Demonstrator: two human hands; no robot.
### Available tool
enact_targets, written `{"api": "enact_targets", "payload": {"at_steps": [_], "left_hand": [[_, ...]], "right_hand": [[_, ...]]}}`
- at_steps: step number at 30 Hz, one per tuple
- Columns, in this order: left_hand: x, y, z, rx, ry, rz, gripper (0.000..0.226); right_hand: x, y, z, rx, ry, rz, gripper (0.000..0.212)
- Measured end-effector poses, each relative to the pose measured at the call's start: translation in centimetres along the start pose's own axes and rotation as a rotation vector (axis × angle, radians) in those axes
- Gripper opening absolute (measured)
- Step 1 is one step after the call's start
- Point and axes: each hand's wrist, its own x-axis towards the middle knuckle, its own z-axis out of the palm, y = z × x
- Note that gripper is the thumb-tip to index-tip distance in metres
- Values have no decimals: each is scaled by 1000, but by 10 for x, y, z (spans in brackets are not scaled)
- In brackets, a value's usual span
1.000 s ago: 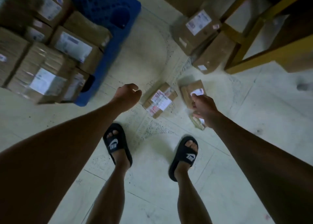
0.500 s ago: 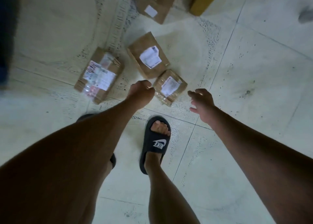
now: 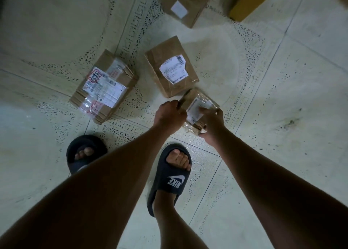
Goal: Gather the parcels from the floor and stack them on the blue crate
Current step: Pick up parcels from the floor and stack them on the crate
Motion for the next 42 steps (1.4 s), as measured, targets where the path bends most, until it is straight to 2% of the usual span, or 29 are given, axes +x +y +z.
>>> {"api": "enact_targets", "payload": {"at_steps": [3,6,7,9,11,14,16,18,23,26,28,31,34,42], "left_hand": [[-20,2,-14,-116,3,-47,26],[-53,6,-40,-215,-16,-63,25],[-65,8,-54,-236,-25,-65,25],[-88,13,-80,-314,-25,-91,24],[-110,12,-113,-423,22,-144,17],[-139,3,-169,-526,164,-179,16],[-159,-11,-216,-589,265,-175,18],[-176,-29,-264,-651,351,-138,19],[-212,-85,-373,-771,471,-110,20],[-235,-123,-428,-766,537,-87,23],[-247,-146,-461,-741,599,-60,26],[-258,-166,-504,-748,678,-67,28],[-251,-177,-539,-851,696,-98,26],[-178,-198,-609,-971,694,-153,31]], "right_hand": [[-24,-5,2,-65,-20,-76,53],[-60,-13,7,-174,-26,-213,30],[-74,-16,13,-224,-16,-269,31],[-99,-25,27,-310,-21,-387,40],[-131,-41,53,-333,-10,-411,45],[-177,-70,98,-418,48,-402,80],[-211,-91,141,-509,-5,-427,92],[-246,-111,191,-578,-69,-498,84],[-324,-134,305,-837,-72,-652,61],[-369,-139,361,-949,-157,-740,38],[-395,-143,394,-979,-214,-791,31],[-421,-154,440,-1019,-272,-865,29],[-434,-174,481,-1081,-286,-928,30],[-399,-234,571,-1158,-388,-927,34]]}}
